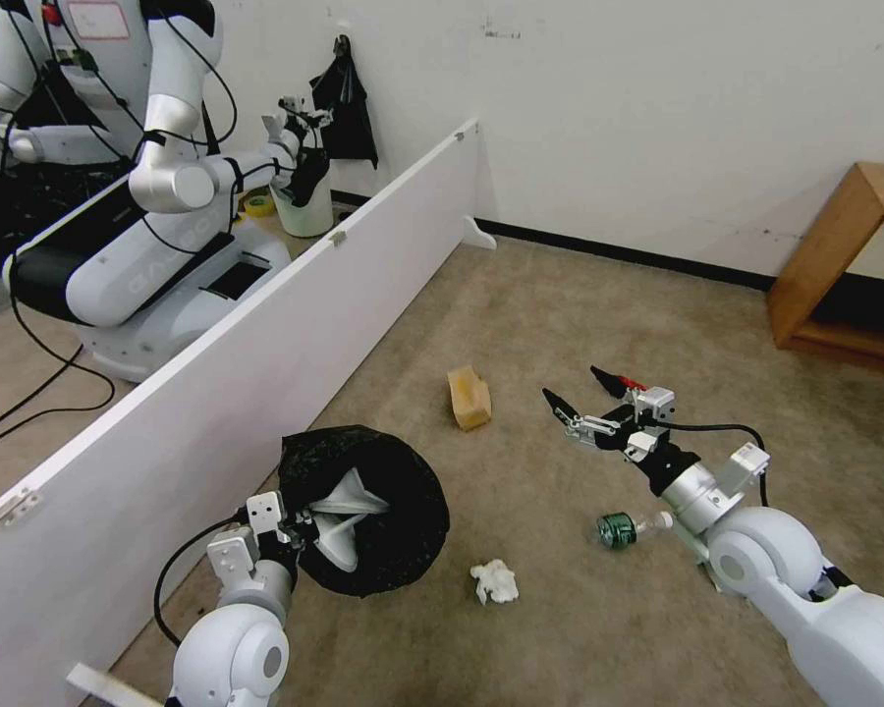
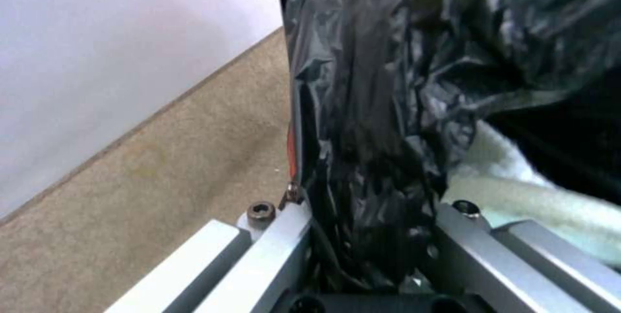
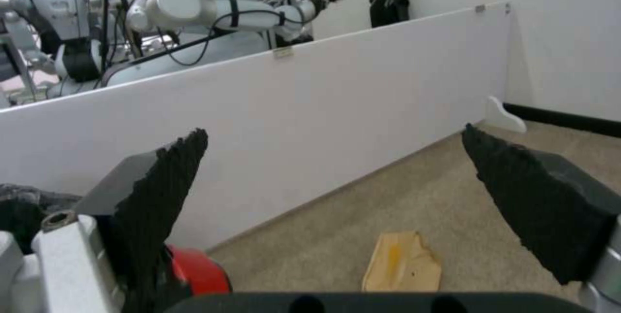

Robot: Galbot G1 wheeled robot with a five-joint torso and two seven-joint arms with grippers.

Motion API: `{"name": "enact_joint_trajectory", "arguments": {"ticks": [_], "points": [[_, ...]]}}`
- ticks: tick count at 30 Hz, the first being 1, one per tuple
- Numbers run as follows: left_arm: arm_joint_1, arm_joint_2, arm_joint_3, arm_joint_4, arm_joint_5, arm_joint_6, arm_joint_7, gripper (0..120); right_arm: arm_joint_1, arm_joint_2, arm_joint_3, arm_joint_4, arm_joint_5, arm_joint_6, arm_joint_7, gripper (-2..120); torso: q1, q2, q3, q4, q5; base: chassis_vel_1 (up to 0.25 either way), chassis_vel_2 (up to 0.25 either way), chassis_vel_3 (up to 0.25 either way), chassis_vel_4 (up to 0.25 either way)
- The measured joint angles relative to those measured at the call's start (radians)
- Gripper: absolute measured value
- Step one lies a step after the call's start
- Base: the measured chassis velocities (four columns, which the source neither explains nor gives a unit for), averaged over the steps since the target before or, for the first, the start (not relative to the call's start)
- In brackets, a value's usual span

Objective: Pick up the trash bin, then pick up the garbage from the floor and place it into the trash bin.

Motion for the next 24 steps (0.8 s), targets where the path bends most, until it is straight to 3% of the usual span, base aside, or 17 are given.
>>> {"name": "enact_joint_trajectory", "arguments": {"ticks": [14,24], "points": [[0.026,0.0,-0.003,-0.007,0.037,0.003,0.005,0,-0.016,0.0,0.002,-0.003,-0.023,0.006,-0.002,100,0.0,0.0,0.0,0.0,0.0,0.006,-0.011,-0.008,0.011],[0.063,-0.016,-0.023,-0.007,0.049,-0.008,-0.03,0,0.006,-0.009,-0.018,-0.017,-0.027,0.007,-0.007,100,0.0,0.0,0.0,-0.0002,0.0001,0.0,0.0,0.0,0.0]]}}
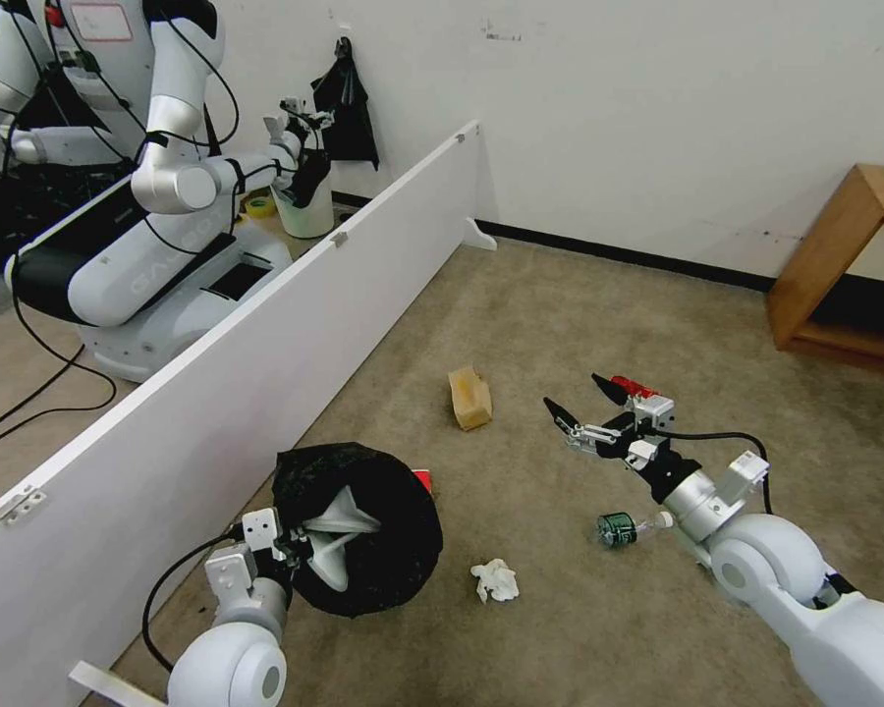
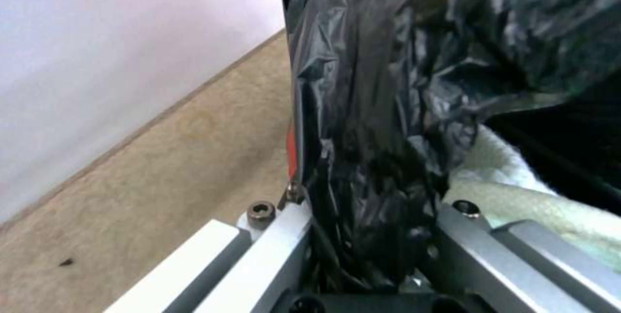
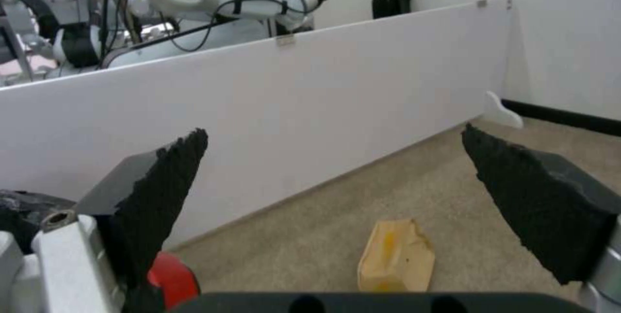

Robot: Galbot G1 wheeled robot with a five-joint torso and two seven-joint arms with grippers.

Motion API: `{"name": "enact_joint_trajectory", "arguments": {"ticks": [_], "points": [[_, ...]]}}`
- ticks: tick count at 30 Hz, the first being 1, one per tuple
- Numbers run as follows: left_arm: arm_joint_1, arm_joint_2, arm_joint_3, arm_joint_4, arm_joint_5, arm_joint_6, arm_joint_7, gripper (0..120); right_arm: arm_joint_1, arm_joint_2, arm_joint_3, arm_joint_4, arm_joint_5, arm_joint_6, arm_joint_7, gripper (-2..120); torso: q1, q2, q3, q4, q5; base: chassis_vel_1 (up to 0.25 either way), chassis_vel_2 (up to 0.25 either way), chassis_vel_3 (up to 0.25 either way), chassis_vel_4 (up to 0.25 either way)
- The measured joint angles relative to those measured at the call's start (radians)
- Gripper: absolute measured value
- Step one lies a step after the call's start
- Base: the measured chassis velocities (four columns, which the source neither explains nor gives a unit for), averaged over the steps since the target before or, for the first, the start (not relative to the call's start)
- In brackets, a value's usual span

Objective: Pick up the trash bin, then pick up the garbage from the floor and place it into the trash bin.

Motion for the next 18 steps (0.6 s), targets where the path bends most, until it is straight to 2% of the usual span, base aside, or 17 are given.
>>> {"name": "enact_joint_trajectory", "arguments": {"ticks": [5,18], "points": [[0.01,-0.01,-0.015,0.004,-0.006,-0.004,-0.034,0,0.05,0.001,-0.051,-0.017,0.001,0.0,0.0,100,0.0,0.0,0.0,0.0,0.0,0.0,0.0,0.0,0.0],[0.022,-0.023,-0.056,0.004,-0.019,-0.025,-0.055,0,0.118,0.011,-0.118,-0.05,0.008,-0.001,0.0,100,0.0,0.0,0.0,-0.0001,-0.0001,0.0,0.0,0.0,0.0]]}}
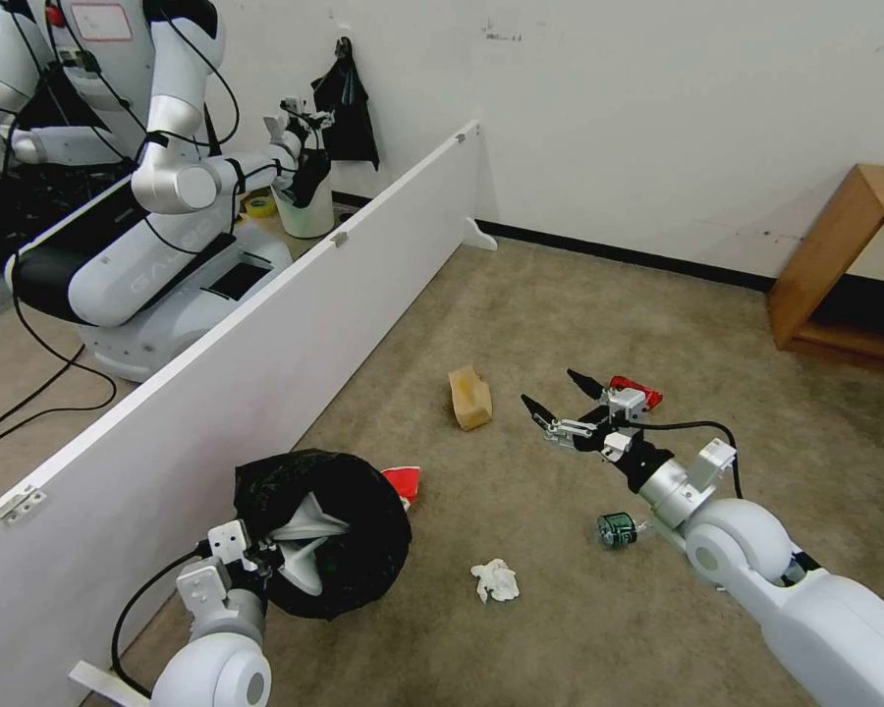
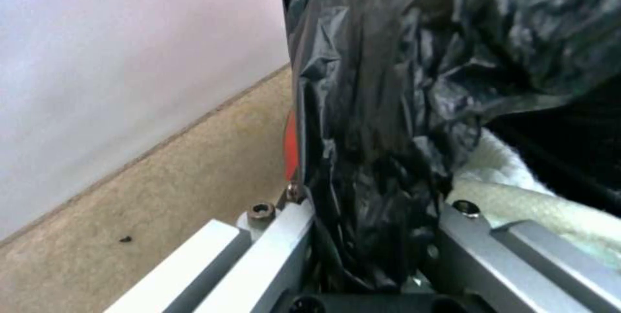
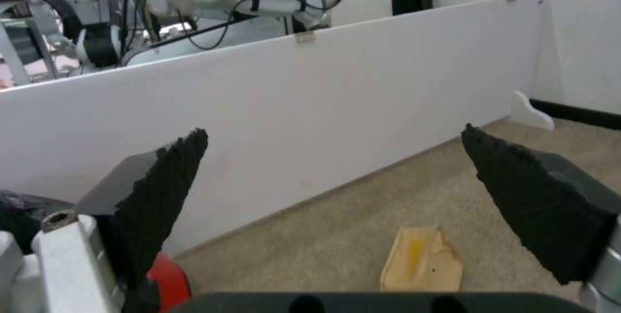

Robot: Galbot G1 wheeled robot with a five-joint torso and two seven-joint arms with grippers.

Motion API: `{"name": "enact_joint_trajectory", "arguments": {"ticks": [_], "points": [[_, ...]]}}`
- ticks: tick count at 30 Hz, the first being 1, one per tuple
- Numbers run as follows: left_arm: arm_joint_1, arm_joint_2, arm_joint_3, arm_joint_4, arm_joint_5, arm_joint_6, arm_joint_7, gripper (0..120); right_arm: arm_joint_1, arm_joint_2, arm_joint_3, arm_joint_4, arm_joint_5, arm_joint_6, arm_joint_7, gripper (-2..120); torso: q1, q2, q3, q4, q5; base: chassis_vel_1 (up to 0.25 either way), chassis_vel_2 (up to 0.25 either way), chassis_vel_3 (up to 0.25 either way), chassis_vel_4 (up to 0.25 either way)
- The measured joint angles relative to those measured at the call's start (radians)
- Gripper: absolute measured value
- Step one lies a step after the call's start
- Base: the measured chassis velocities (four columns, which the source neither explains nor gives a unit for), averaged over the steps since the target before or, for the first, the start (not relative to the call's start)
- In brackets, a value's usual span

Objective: Pick up the trash bin, then pick up the garbage from the floor and place it into the trash bin.

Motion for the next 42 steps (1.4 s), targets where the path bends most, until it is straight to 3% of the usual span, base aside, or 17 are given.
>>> {"name": "enact_joint_trajectory", "arguments": {"ticks": [16,22,28,42], "points": [[0.052,0.018,-0.042,-0.109,0.009,0.018,0.001,0,0.091,-0.013,-0.071,-0.065,0.003,-0.093,0.016,100,0.0,0.0,0.0,0.0002,0.0001,0.0,0.0,0.0,0.0],[0.041,0.067,-0.058,-0.14,-0.014,0.011,0.03,0,0.165,-0.046,-0.165,-0.114,0.023,-0.184,0.024,100,0.0,0.0,0.0,0.0004,0.0002,0.0,0.0,0.0,0.0],[0.025,0.093,-0.067,-0.153,-0.035,0.011,0.04,0,0.224,-0.065,-0.258,-0.153,0.05,-0.235,0.017,100,0.0,0.0,0.0,0.0,0.0,0.0,0.0,0.0,0.0],[0.001,0.096,-0.059,-0.131,-0.041,0.011,0.06,0,0.373,-0.021,-0.441,-0.256,0.092,-0.275,0.002,100,0.0,0.0,0.0,0.0002,-0.0004,0.0,0.0,0.0,0.0]]}}
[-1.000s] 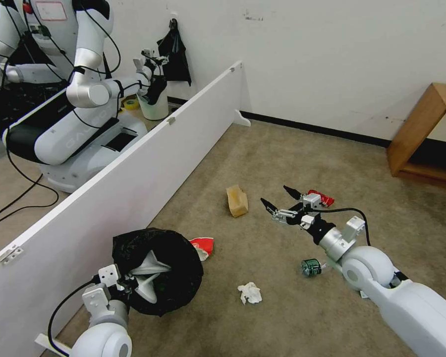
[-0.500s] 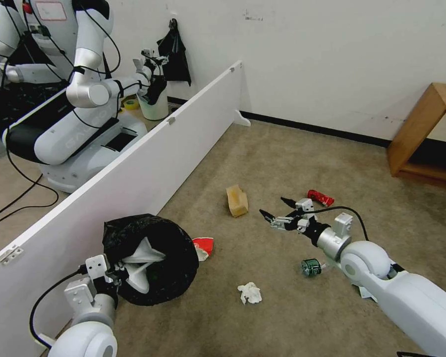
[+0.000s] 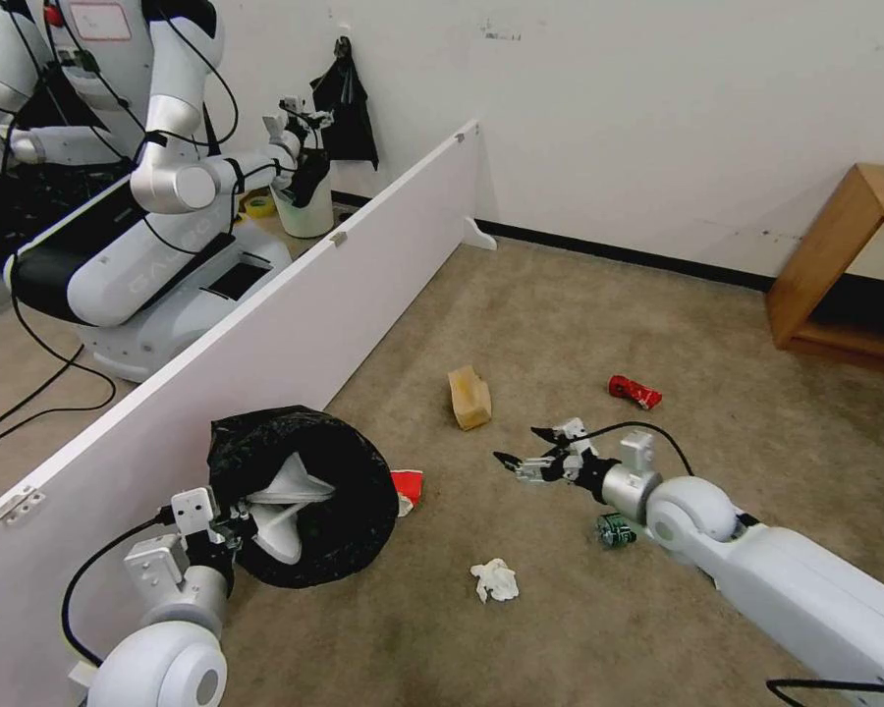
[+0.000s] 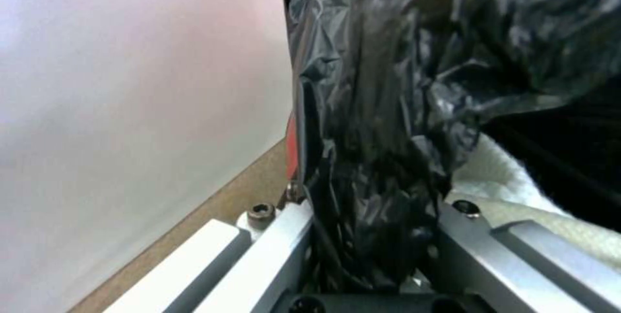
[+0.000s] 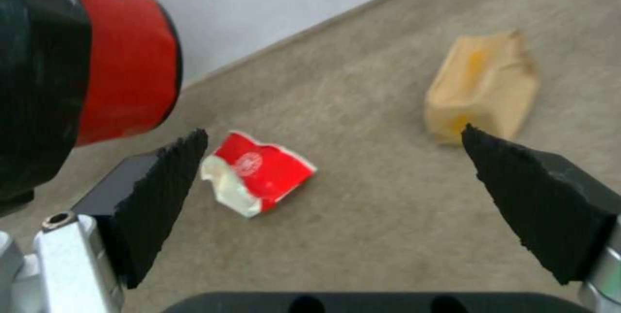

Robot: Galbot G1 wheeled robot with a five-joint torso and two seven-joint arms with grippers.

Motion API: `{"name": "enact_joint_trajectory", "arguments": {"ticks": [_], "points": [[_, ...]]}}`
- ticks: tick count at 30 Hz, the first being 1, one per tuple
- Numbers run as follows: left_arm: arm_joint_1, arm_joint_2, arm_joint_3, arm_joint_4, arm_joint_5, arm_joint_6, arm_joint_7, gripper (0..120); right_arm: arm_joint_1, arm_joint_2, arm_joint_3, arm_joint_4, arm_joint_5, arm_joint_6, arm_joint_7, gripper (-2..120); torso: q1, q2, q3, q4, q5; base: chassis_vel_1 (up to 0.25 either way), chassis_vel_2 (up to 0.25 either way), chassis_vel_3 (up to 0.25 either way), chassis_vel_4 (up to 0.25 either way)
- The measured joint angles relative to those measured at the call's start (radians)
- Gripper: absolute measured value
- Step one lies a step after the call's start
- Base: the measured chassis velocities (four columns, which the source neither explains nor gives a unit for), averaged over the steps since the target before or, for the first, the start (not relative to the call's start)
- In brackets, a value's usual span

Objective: Pick up the trash bin, then pick up the garbage from the floor and place it into the trash bin.

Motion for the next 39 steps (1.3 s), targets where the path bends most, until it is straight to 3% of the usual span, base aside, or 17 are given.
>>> {"name": "enact_joint_trajectory", "arguments": {"ticks": [14,21,28,39], "points": [[-0.024,0.011,0.009,0.033,-0.013,-0.008,0.017,0,0.17,0.116,-0.199,-0.145,0.09,-0.089,-0.005,100,0.0,0.0,0.0,0.0001,0.0003,0.0,0.0,0.0,0.0],[-0.028,-0.001,-0.008,0.054,-0.015,-0.027,0.036,0,0.313,0.165,-0.371,-0.199,0.18,-0.256,0.018,100,0.0,0.0,0.0,0.0,0.0005,0.0,0.0,0.0,0.0],[-0.019,-0.018,-0.012,0.055,-0.016,-0.042,0.045,0,0.415,0.188,-0.478,-0.234,0.27,-0.337,0.045,100,0.0,0.0,0.0,0.0,0.0004,0.0,0.0,0.0,0.0],[-0.005,-0.033,-0.015,0.052,-0.011,-0.062,0.06,0,0.464,0.192,-0.563,-0.26,0.362,-0.372,0.052,100,0.0,0.0,0.0,-0.0002,0.0005,0.0,0.0,0.0,0.0]]}}
